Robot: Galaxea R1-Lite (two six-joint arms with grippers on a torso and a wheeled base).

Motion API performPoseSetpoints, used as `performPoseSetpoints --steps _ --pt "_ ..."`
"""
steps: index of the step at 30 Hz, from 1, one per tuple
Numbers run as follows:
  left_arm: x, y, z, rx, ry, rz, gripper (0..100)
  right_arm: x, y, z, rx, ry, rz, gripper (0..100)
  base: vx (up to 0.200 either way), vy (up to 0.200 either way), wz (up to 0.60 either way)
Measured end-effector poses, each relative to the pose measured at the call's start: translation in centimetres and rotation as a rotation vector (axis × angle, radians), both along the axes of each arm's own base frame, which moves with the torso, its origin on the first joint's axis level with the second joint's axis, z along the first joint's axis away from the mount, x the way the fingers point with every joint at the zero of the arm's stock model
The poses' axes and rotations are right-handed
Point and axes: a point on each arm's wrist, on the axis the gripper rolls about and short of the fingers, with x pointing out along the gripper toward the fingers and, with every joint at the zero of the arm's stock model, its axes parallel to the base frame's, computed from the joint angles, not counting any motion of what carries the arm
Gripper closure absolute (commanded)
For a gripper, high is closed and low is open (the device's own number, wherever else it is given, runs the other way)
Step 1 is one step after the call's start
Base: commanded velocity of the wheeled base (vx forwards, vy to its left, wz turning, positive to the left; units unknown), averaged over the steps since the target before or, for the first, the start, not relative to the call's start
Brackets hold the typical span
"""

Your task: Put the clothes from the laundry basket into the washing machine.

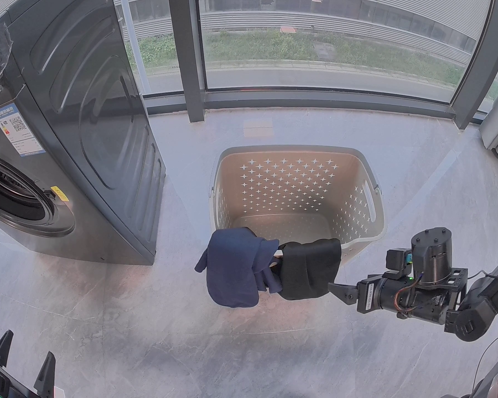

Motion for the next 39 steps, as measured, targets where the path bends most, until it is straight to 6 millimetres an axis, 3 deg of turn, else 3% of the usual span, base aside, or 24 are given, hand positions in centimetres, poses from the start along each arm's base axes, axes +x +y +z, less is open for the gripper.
performPoseSetpoints --steps 10,20,33,39 --pt "0.0 0.0 0.0 0.002 0.001 0.000 0 2.9 1.7 -2.3 0.001 -0.024 0.004 0 0.000 0.000 0.00" --pt "0.0 0.0 0.0 0.003 0.001 0.002 0 3.5 2.8 -4.0 -0.025 0.008 0.026 0 0.000 0.000 0.00" --pt "0.0 0.0 0.0 0.003 0.000 0.000 0 5.5 4.9 -4.8 -0.027 -0.018 0.055 0 0.000 0.000 0.00" --pt "0.0 0.0 0.0 0.003 0.001 0.002 0 7.6 5.5 -5.0 -0.020 -0.056 0.045 0 0.000 0.000 0.00"
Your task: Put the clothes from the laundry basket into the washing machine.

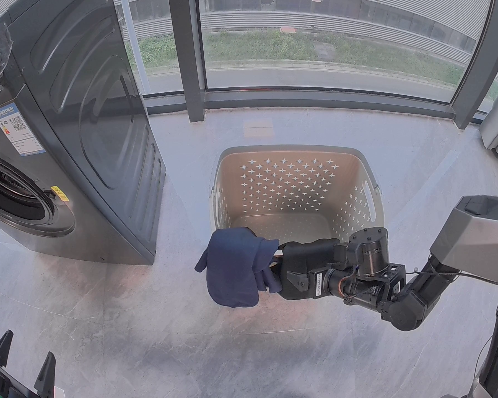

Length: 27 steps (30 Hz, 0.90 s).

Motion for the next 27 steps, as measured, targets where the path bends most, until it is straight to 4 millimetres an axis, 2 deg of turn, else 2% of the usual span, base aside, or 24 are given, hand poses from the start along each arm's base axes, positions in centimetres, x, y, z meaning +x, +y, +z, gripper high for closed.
performPoseSetpoints --steps 5,16,17,27 --pt "0.0 0.0 0.0 0.000 0.000 0.000 0 1.6 0.2 -0.3 0.005 -0.025 -0.014 0 0.000 0.000 0.00" --pt "0.0 0.0 0.0 0.000 0.000 -0.001 0 3.8 0.2 -0.9 0.021 -0.071 -0.038 0 0.000 0.000 0.00" --pt "0.0 0.0 0.0 0.000 0.000 -0.001 0 4.0 0.2 -0.9 0.021 -0.074 -0.040 100 0.000 0.000 0.00" --pt "0.0 0.0 0.0 -0.002 0.000 0.000 0 4.2 0.1 -1.1 0.026 -0.094 -0.041 100 0.000 0.000 0.00"
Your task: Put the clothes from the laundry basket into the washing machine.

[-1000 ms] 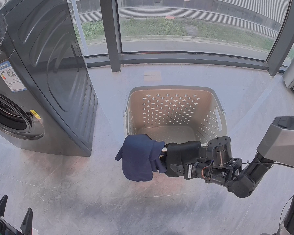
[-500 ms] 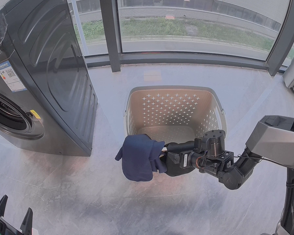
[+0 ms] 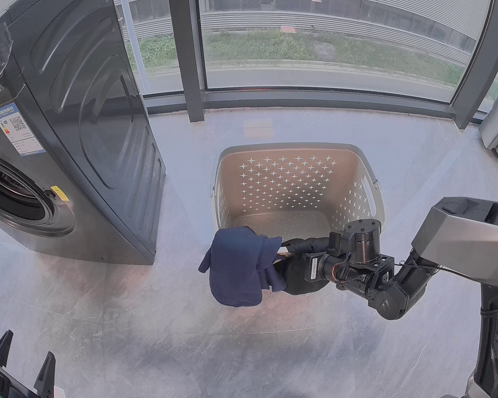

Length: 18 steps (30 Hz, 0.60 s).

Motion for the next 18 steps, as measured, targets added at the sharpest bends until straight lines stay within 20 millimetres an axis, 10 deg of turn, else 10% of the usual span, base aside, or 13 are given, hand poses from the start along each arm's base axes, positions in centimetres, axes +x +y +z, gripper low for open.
performPoseSetpoints --steps 18 --pt "0.0 0.0 0.0 0.000 0.001 0.000 0 -5.6 -1.1 4.6 0.033 -0.061 0.055 100 0.000 0.000 0.00"
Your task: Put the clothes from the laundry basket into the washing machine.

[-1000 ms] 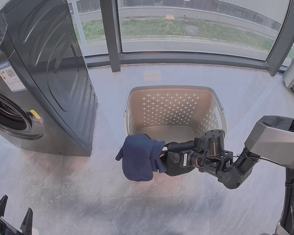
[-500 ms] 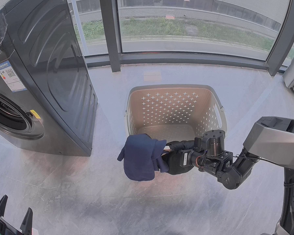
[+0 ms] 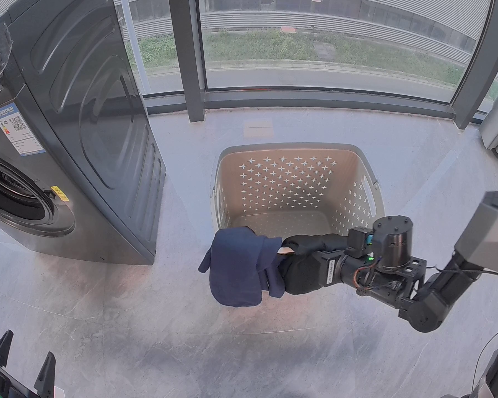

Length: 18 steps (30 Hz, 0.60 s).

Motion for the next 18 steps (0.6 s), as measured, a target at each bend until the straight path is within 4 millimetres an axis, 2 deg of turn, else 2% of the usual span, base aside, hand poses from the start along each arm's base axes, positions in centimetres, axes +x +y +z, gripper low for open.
performPoseSetpoints --steps 11,17,18 --pt "0.0 0.0 0.0 0.001 0.000 0.000 0 -7.0 -3.2 7.8 0.092 -0.192 0.068 100 0.000 0.000 0.00" --pt "0.0 0.0 0.0 -0.001 0.000 -0.001 0 -9.6 -4.0 9.7 0.117 -0.270 0.128 100 -0.200 0.000 0.00" --pt "0.0 0.0 0.0 -0.001 0.000 0.000 0 -9.9 -4.1 9.9 0.121 -0.275 0.132 100 0.000 0.000 0.00"
